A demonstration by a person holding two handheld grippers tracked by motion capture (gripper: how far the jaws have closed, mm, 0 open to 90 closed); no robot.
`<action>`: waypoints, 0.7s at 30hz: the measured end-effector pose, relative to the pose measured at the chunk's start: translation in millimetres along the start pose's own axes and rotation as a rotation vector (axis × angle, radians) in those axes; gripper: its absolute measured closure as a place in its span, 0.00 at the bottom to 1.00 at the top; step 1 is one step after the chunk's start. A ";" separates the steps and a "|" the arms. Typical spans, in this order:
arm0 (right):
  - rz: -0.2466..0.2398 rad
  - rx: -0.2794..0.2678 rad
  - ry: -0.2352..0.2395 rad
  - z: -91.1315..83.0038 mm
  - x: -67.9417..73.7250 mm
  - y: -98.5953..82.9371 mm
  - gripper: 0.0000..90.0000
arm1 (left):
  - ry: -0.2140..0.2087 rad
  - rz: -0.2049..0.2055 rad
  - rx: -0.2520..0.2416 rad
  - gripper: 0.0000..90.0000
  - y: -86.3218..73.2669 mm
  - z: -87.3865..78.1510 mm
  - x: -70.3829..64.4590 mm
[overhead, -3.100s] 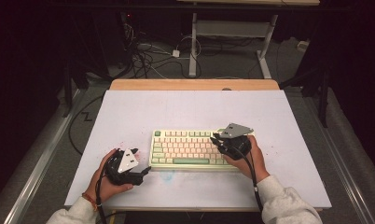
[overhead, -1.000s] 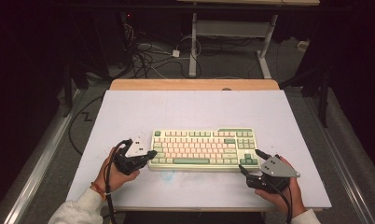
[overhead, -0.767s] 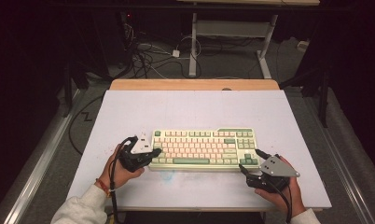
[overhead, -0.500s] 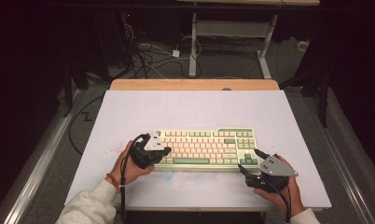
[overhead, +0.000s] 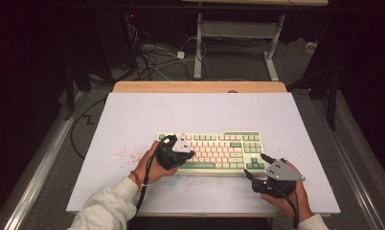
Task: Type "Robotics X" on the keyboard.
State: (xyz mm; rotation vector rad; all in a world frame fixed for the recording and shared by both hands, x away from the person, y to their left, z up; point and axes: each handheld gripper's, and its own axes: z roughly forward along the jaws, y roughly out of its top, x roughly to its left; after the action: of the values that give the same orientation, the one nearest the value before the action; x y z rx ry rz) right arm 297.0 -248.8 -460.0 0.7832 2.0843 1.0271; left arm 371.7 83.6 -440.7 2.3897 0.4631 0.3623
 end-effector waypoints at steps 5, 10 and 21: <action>-0.005 0.003 0.002 0.3 0.0 -0.3 0.29 | -0.003 0.008 0.016 0.97 5.0 10.6 -2.0; -0.010 0.007 0.004 0.7 -0.1 -0.7 0.29 | -0.019 0.010 0.031 0.96 7.0 18.6 -1.5; -0.022 0.025 0.007 2.3 1.0 -1.2 0.29 | -0.011 0.033 0.060 0.97 8.8 26.1 -4.0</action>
State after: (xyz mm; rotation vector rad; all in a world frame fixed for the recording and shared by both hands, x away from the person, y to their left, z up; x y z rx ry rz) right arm 298.0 -247.6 -462.3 0.7685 2.1105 0.9957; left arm 379.8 61.0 -454.7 2.4592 0.4353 0.3539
